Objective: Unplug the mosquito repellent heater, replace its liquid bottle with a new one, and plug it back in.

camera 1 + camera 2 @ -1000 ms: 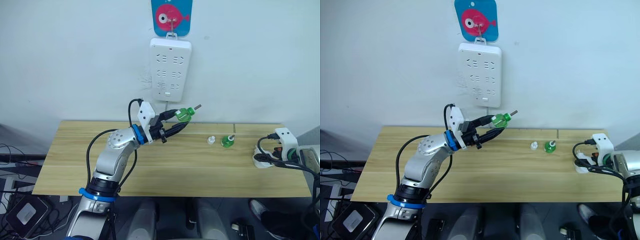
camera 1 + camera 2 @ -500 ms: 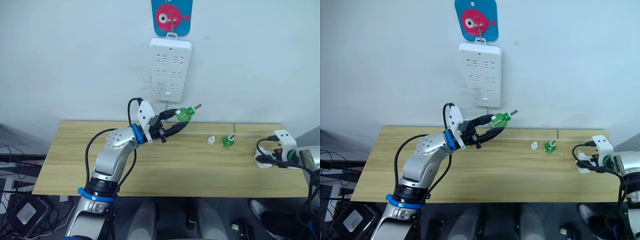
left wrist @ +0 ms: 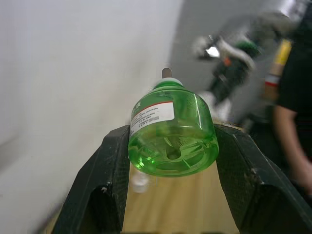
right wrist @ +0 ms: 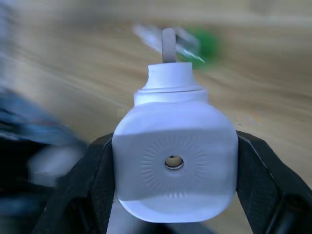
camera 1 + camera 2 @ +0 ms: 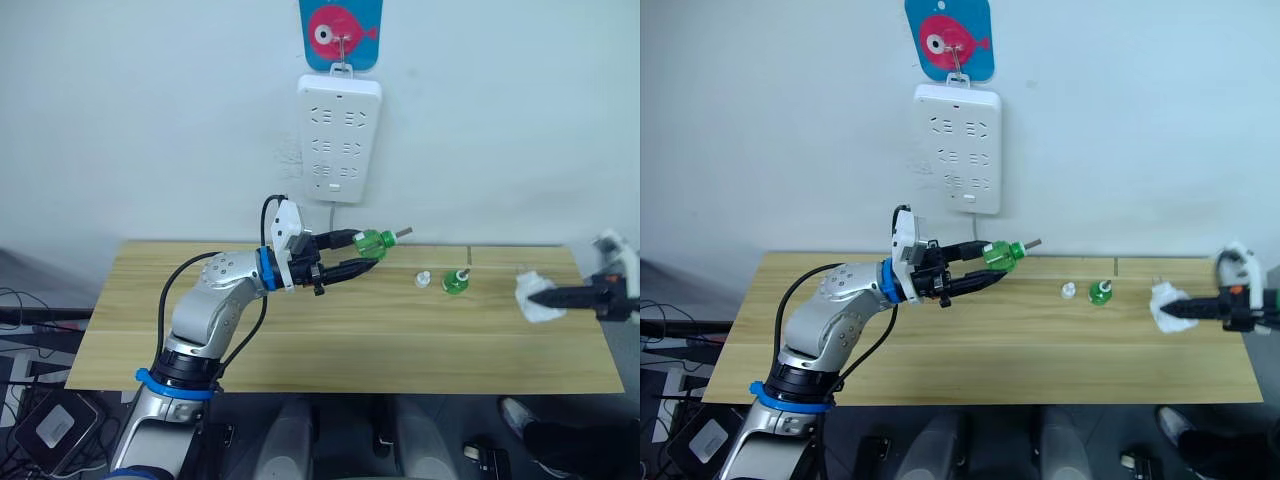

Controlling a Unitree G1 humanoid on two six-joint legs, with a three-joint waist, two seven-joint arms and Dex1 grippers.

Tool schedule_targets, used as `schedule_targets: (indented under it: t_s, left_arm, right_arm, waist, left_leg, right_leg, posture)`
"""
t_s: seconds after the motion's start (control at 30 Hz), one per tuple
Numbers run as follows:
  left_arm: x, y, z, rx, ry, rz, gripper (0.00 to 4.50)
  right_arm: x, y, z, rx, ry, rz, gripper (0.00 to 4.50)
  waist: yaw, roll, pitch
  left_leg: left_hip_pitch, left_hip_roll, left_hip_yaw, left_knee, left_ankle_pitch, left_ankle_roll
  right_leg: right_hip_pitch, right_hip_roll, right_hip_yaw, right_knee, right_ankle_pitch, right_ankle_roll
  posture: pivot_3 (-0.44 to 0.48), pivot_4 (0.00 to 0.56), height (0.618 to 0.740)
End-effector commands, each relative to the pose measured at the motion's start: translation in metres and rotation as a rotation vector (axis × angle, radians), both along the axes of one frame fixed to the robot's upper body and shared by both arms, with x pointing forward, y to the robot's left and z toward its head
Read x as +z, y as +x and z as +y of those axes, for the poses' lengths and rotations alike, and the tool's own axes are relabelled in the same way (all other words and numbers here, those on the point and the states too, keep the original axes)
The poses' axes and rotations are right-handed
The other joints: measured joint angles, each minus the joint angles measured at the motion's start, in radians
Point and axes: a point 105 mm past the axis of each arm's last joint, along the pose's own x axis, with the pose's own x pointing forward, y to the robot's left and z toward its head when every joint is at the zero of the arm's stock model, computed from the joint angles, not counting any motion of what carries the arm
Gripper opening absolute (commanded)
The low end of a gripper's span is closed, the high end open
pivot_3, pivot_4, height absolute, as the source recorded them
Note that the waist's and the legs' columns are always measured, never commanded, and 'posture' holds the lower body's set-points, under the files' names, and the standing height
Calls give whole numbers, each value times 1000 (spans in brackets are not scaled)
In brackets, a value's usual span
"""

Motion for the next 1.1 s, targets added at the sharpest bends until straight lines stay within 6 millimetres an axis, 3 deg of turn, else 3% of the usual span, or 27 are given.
schedule_targets:
  t_s: [0.03,0.17,0.37,1.1]
  left_arm:
    - [13,-15,-6,-120,-6,2,2226]
    - [18,-12,-10,-139,-18,13,2226]
    - [17,-8,-21,-152,-29,3,2226]
    - [21,-6,-34,-178,-44,-13,2226]
  right_arm:
    - [42,2,30,47,208,-54,2954]
    - [55,0,64,138,293,-66,2954]
    - [56,1,84,181,343,-97,2954]
    - [65,-10,111,257,392,-99,2954]
  waist:
    - [-1,0,0]
    - [5,-1,0]
    - [17,-1,1]
    - [9,-1,1]
  left_leg:
    - [0,0,0,0,0,0]
    - [-1,0,-2,0,0,0]
    - [-5,-4,-6,0,0,0]
    - [-5,-3,-4,0,0,1]
  right_leg:
    - [0,0,0,0,0,0]
    - [0,0,-1,-1,0,0]
    - [-1,-2,-3,-3,1,1]
    - [-1,-2,-2,-3,1,2]
  posture:
    - [61,296,740]
    - [54,293,740]
    - [52,292,740]
    - [43,293,740]
